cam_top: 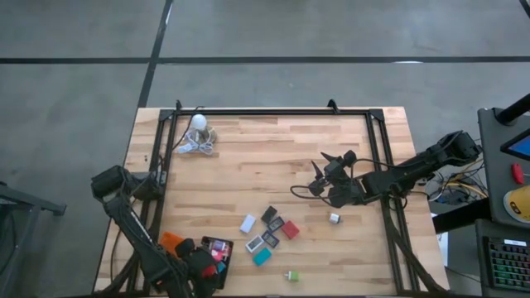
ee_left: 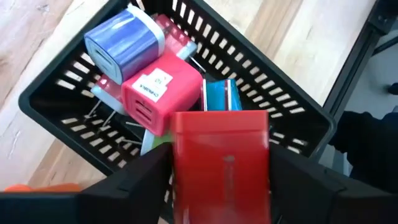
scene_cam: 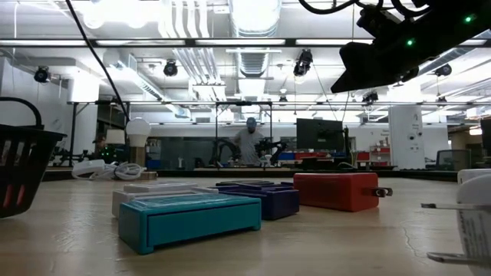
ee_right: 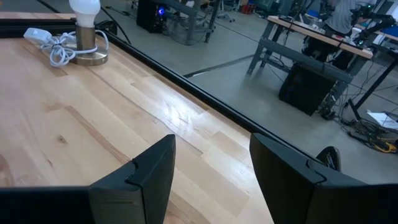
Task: Pick & Place Office items
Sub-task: Put the top red charger adapter into the black basket, then put the red charger adapter into the black basket
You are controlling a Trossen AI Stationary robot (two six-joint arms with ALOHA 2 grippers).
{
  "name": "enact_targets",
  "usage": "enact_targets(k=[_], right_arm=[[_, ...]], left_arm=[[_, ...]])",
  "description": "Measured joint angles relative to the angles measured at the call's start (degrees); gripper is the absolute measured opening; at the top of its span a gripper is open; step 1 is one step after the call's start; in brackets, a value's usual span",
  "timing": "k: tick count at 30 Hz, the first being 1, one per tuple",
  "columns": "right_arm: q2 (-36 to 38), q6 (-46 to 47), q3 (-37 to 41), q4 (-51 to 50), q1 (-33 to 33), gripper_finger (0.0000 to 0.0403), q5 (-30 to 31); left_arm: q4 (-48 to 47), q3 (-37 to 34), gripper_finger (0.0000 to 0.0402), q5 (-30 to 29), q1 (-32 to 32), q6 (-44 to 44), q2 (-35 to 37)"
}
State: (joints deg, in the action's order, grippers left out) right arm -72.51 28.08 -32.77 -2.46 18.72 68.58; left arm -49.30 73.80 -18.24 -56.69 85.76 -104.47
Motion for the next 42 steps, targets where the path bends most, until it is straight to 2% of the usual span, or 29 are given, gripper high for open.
enact_targets(k=[8,15,20,23,28,31,34,36,39,42], right_arm=[[0.0,0.0,-0.1,0.0,0.0,0.0203,0.0],[0.0,0.0,-0.1,0.0,0.0,0.0203,0.0],[0.0,0.0,-0.1,0.0,0.0,0.0203,0.0],[0.0,0.0,-0.1,0.0,0.0,0.0203,0.0],[0.0,0.0,-0.1,0.0,0.0,0.0203,0.0],[0.0,0.0,-0.1,0.0,0.0,0.0203,0.0],[0.0,0.0,-0.1,0.0,0.0,0.0203,0.0],[0.0,0.0,0.0,0.0,0.0,0.0203,0.0],[0.0,0.0,0.0,0.0,0.0,0.0203,0.0],[0.0,0.0,0.0,0.0,0.0,0.0203,0.0]], left_arm=[[0.4,0.0,0.0297,-0.5,0.0,0.3,0.0],[0.4,0.8,0.0298,-0.7,0.7,-0.2,0.2],[-3.5,4.4,0.03,-4.1,2.7,-5.6,0.7],[-4.3,6.4,0.0297,-8.5,4.8,-16.3,0.7],[0.8,7.0,0.0297,-22.4,7.0,-44.0,0.8],[7.5,6.5,0.0299,-24.5,8.4,-55.8,0.8],[15.5,5.5,0.0299,-21.1,11.0,-69.1,0.8],[21.8,4.8,0.0298,-16.7,13.1,-78.1,0.8],[30.4,3.9,0.0295,-6.7,17.5,-87.3,0.8],[34.1,2.6,0.0294,2.6,23.0,-91.7,0.8]])
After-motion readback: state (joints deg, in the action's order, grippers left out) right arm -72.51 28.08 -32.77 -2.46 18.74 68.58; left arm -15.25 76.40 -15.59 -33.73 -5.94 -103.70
